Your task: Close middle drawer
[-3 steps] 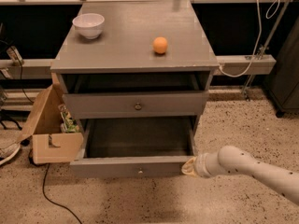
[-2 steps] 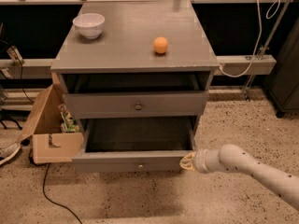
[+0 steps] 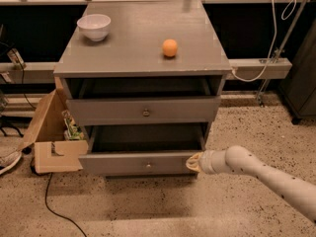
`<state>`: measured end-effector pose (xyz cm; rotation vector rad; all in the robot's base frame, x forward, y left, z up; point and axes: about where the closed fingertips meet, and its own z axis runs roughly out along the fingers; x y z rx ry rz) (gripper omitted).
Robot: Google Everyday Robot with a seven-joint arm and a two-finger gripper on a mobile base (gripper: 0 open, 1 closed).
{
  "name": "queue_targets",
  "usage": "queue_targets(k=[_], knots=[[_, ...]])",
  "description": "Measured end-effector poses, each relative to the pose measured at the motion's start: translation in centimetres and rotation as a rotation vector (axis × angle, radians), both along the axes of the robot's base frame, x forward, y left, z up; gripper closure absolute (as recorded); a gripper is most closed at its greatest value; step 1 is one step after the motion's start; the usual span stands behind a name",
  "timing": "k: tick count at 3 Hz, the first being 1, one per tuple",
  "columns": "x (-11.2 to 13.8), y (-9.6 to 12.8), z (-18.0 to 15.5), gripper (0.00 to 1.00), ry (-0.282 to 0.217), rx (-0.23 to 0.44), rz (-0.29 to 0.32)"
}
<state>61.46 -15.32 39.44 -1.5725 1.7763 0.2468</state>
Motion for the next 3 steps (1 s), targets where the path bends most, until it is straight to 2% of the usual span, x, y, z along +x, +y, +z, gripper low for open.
queue_targets(k=[1,3], knots=[[3.1,0.7,-0.5,1.0,0.012,0.004,-0.024],[7.1,1.2,-0.7,1.0,0.036,0.006,-0.055]])
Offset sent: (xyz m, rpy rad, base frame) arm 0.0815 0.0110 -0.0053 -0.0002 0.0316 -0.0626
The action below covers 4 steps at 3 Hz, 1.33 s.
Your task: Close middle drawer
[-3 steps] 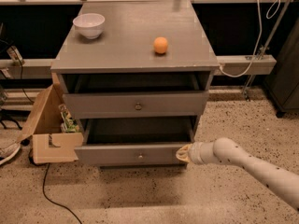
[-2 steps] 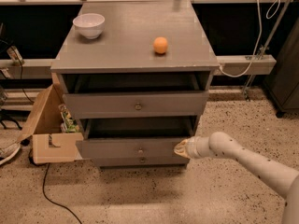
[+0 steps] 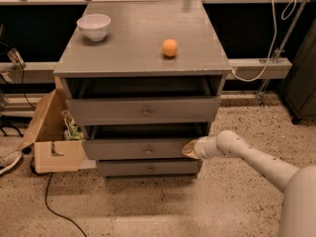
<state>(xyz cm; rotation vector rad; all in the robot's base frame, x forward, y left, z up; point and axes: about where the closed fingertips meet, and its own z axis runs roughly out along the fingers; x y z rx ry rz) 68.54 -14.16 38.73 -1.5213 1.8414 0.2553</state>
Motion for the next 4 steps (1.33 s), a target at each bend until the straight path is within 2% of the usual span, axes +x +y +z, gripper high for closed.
queue_targets(k=[2,3,4], knots=[[2.7,-0.4,0.0,1.0,0.023,0.016,-0.027],[2.7,-0.6,-0.1,1.0,0.029,0.021,-0.027],[0.6,-1.9,0.5,1.0,0.055,0.017,0.001]])
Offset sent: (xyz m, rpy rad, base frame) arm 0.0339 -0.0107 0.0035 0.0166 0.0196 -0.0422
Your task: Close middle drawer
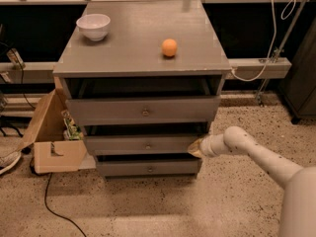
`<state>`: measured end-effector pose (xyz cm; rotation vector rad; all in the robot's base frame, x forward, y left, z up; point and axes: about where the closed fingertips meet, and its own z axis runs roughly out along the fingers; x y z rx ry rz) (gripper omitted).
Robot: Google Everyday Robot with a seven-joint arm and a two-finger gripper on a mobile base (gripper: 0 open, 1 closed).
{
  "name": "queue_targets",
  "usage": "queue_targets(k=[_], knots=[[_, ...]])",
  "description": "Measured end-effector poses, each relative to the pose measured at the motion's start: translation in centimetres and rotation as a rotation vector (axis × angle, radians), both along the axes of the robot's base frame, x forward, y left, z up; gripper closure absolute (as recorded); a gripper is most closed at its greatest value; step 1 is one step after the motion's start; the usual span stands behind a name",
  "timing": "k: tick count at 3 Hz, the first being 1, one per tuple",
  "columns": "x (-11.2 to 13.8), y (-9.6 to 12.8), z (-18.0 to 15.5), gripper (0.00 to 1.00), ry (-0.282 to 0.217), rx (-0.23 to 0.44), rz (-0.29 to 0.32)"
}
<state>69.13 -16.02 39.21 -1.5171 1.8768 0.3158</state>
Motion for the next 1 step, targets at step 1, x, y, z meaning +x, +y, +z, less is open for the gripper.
queue_targets(k=[1], knots=[[-4.18,-2.14,1.5,1.0,0.047,0.003,0.058]])
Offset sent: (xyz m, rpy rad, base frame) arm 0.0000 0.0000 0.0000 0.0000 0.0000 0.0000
